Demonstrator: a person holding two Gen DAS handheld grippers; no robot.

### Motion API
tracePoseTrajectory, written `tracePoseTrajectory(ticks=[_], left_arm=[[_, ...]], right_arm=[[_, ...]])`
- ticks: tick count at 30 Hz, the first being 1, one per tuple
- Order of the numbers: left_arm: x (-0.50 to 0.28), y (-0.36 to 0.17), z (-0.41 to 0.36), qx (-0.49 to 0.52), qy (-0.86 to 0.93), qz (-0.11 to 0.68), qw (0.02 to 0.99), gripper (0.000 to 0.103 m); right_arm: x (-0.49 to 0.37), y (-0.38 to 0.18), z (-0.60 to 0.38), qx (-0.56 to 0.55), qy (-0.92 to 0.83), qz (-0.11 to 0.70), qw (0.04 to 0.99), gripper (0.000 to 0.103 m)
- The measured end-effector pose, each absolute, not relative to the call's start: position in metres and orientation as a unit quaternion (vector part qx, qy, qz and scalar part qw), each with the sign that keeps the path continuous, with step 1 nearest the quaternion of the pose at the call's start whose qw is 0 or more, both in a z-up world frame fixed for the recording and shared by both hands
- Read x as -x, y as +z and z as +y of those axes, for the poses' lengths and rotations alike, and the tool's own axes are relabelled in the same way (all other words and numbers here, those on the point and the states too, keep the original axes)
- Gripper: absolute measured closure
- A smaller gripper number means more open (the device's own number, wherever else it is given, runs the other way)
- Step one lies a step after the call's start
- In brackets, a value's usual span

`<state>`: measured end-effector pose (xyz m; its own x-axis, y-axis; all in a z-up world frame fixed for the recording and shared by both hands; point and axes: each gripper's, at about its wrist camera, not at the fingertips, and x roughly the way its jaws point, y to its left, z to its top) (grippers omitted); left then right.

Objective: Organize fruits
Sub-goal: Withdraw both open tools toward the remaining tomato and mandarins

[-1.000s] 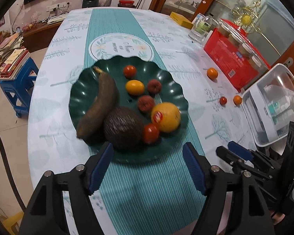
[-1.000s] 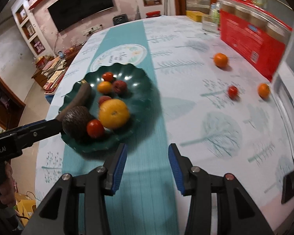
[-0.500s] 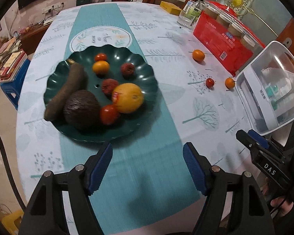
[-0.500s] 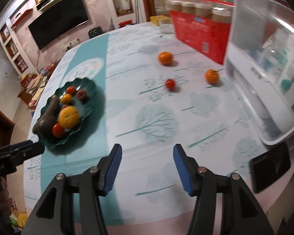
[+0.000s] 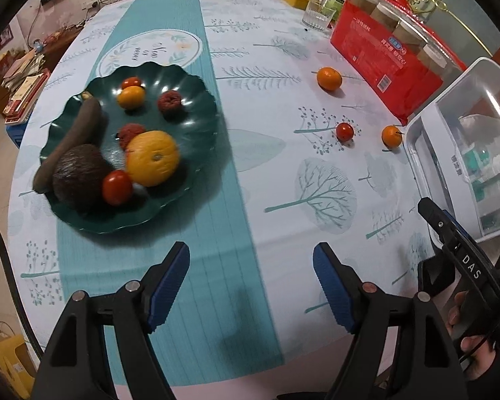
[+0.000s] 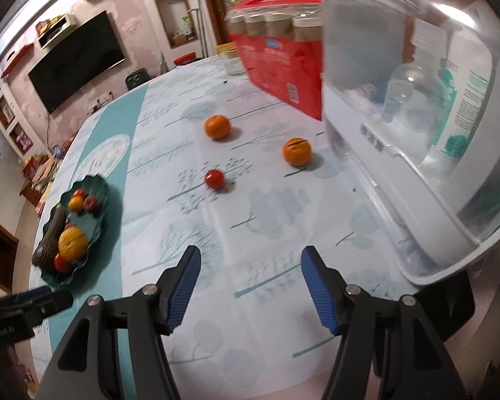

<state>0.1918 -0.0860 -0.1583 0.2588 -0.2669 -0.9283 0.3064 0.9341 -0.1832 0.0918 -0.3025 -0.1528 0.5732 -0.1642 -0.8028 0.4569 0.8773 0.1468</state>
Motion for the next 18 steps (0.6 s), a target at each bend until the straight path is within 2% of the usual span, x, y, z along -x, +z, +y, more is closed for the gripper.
tracePoseTrajectory(ticks=[18], left_arm=[[-0.275,-0.179,-0.200,-0.018,-0.168,0.606,0.777,0.027]], right_arm=[[-0.149,-0.203,-0.347,-0.161,-0.205,0.405,0.876,0.038]])
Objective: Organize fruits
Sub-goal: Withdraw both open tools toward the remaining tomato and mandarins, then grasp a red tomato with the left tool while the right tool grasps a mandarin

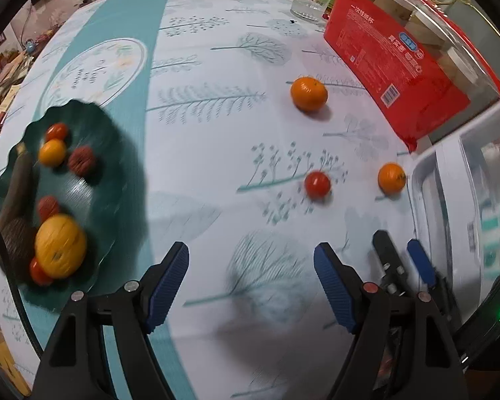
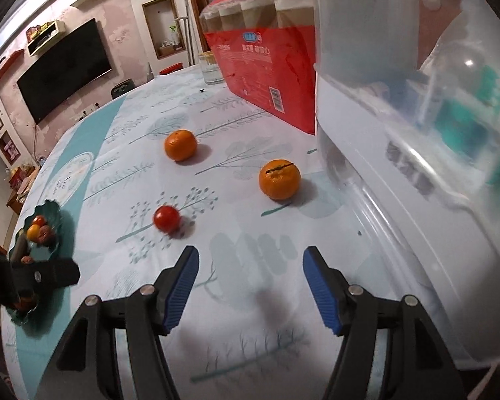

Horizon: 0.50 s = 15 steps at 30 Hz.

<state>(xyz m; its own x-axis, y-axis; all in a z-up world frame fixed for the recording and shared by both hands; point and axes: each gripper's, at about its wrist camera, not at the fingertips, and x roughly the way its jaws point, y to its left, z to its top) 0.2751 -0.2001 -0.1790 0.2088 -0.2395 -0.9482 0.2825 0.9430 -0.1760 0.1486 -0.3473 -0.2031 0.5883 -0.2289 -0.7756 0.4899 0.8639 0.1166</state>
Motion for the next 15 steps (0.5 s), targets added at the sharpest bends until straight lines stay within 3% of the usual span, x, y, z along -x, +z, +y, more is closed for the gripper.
tracePoseTrajectory(ticks=[11,15], left_arm=[[-0.315,-0.204,-0.239,0.006,-0.176,0.618,0.766,0.027],[-0.325,-0.215,-0.246,0.018,-0.177,0.627,0.759,0.032]], right_arm=[[-0.184,-0.225,-0.365,-0.157,-0.224,0.389,0.879,0.038],[-0.192,-0.229,-0.366,-0.149,-0.226,0.391,0.880,0.038]])
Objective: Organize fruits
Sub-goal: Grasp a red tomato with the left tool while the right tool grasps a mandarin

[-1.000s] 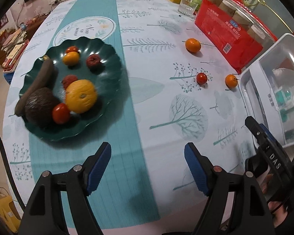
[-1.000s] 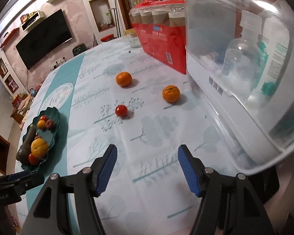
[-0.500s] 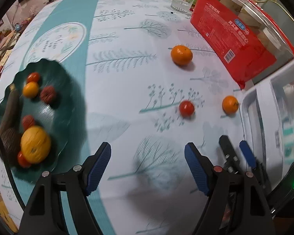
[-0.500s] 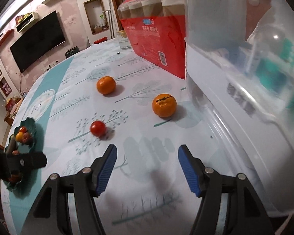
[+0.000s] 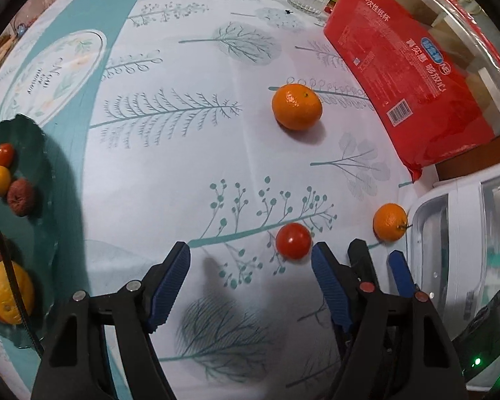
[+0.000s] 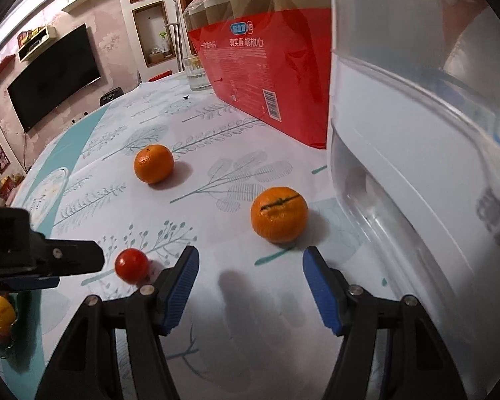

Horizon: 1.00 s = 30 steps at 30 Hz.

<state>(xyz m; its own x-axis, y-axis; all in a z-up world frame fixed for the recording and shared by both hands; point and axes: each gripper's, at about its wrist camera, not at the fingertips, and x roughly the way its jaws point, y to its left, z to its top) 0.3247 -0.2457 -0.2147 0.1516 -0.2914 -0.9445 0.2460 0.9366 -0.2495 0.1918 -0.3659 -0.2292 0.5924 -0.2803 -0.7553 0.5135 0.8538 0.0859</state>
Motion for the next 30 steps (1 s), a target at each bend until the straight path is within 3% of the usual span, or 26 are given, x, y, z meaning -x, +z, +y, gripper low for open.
tracePoseTrajectory(ticks=[7,20,24,30], left_arm=[[-0.331,-0.227,-0.259,0.027,-0.194,0.642,0.741,0.052],[-0.339,-0.240,-0.277,0.039,-0.218,0.671,0.708,0.068],[-0.341,-0.243,-0.282,0.033,-0.225,0.674,0.703,0.078],[-0.343,-0.245,-0.283,0.037,-0.226,0.676,0.700,0.079]], right_arm=[[-0.203,-0.234,-0.370,-0.153,-0.245,0.406,0.867,0.040],[-0.219,-0.237,-0.372,-0.125,-0.263,0.422,0.858,0.047],[-0.224,-0.237,-0.372,-0.114,-0.264,0.427,0.857,0.048],[-0.231,-0.237,-0.371,-0.095,-0.257,0.431,0.860,0.048]])
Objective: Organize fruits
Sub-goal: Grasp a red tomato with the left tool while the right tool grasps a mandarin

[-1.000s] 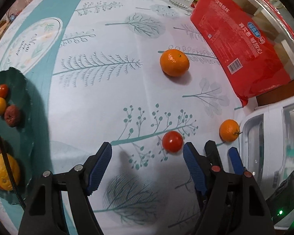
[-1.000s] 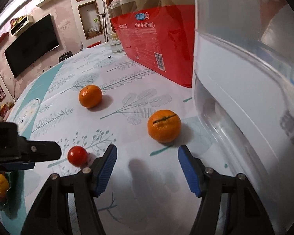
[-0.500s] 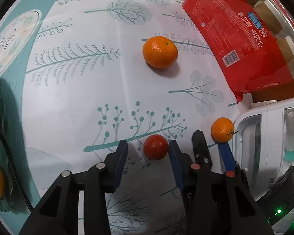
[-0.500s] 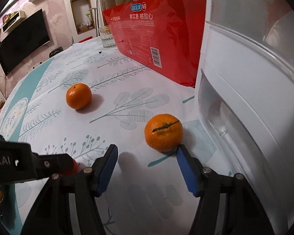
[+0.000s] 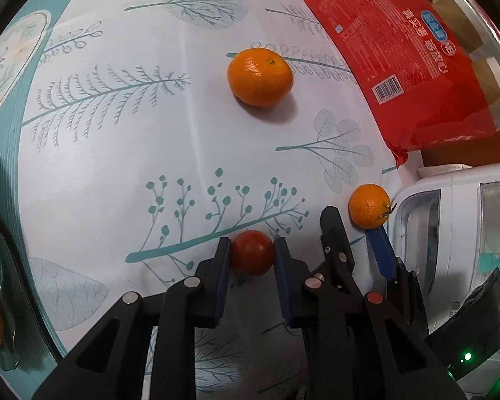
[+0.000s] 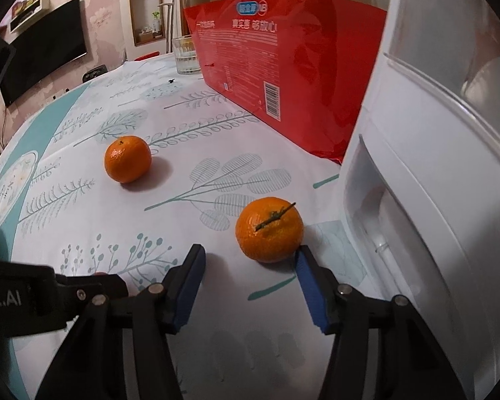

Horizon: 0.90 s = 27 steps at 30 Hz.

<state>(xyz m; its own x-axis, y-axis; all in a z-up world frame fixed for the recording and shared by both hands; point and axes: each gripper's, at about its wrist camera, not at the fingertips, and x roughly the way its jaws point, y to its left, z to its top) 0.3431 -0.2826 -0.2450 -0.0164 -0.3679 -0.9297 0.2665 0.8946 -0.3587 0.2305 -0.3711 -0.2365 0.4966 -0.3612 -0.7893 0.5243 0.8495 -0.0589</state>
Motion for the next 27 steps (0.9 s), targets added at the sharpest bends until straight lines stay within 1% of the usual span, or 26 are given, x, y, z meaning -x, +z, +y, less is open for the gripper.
tracePoseTrajectory(ticks=[5,17,21,24,25,27], left_arm=[[-0.347,-0.239,-0.258,0.053,-0.206,0.668,0.713,0.080],[-0.340,-0.217,-0.198,0.076,-0.157,0.644,0.745,0.080],[-0.329,-0.215,-0.183,0.086,-0.148,0.646,0.744,0.079],[-0.320,-0.213,-0.169,0.094,-0.141,0.644,0.746,0.079],[-0.318,-0.213,-0.165,0.097,-0.139,0.643,0.747,0.079],[-0.314,-0.210,-0.157,0.102,-0.134,0.640,0.749,0.079]], right_arm=[[-0.232,-0.236,-0.371,-0.089,-0.239,0.432,0.865,0.046],[-0.244,-0.235,-0.368,-0.057,-0.246,0.438,0.863,0.047],[-0.249,-0.235,-0.370,-0.054,-0.255,0.439,0.860,0.049],[-0.248,-0.235,-0.372,-0.045,-0.260,0.438,0.860,0.058],[-0.247,-0.235,-0.373,-0.044,-0.261,0.438,0.859,0.063],[-0.246,-0.235,-0.374,-0.045,-0.256,0.440,0.860,0.063]])
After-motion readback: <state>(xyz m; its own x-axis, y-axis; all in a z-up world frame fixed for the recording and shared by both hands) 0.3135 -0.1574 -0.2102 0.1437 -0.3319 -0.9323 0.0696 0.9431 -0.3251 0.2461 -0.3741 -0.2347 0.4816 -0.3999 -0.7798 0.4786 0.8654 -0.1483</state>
